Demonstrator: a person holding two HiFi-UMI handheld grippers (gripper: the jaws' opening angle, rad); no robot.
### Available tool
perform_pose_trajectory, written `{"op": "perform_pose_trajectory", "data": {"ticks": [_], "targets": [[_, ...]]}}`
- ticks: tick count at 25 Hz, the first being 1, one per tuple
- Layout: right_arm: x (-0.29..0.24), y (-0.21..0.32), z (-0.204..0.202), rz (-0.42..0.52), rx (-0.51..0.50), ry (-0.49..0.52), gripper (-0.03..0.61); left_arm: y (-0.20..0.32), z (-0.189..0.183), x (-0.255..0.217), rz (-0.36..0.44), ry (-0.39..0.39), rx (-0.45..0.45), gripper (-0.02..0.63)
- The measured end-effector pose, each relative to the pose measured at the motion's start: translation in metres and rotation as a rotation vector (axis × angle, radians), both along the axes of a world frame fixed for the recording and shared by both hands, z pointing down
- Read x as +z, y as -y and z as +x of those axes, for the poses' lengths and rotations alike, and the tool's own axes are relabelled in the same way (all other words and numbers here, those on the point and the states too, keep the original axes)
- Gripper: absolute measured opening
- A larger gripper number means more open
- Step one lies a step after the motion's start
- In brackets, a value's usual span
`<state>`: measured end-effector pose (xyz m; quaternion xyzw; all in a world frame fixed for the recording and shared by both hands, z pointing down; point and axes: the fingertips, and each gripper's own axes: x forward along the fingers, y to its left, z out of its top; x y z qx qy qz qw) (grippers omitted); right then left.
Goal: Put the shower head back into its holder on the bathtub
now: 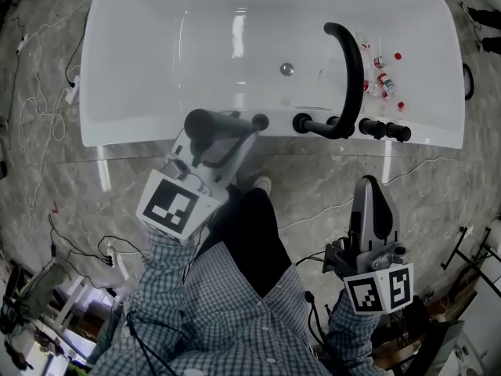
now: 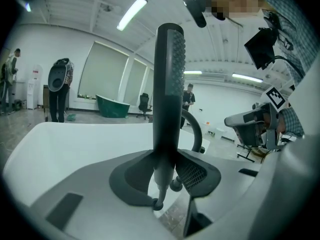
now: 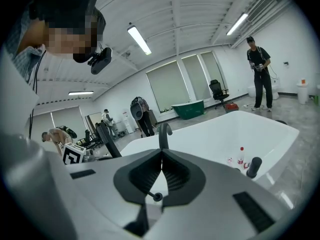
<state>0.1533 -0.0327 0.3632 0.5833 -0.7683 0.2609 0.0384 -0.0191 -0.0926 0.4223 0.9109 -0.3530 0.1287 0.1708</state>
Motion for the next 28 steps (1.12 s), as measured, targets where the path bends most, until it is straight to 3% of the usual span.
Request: {"op": "perform_pose_trajectory", "data": {"ticks": [11,28], "targets": [[0.034,0.002,0.013,-0.033,0.026,0.003,0.015,0.009,0.017,0.054,-0.029,0.036,0.053,0.129],[0.077,-0.003,0.029,-0.068,0.05,-0.017,0.015,0.009,0.026,0.121,-0.066,0.064,0.047,0.129]]}}
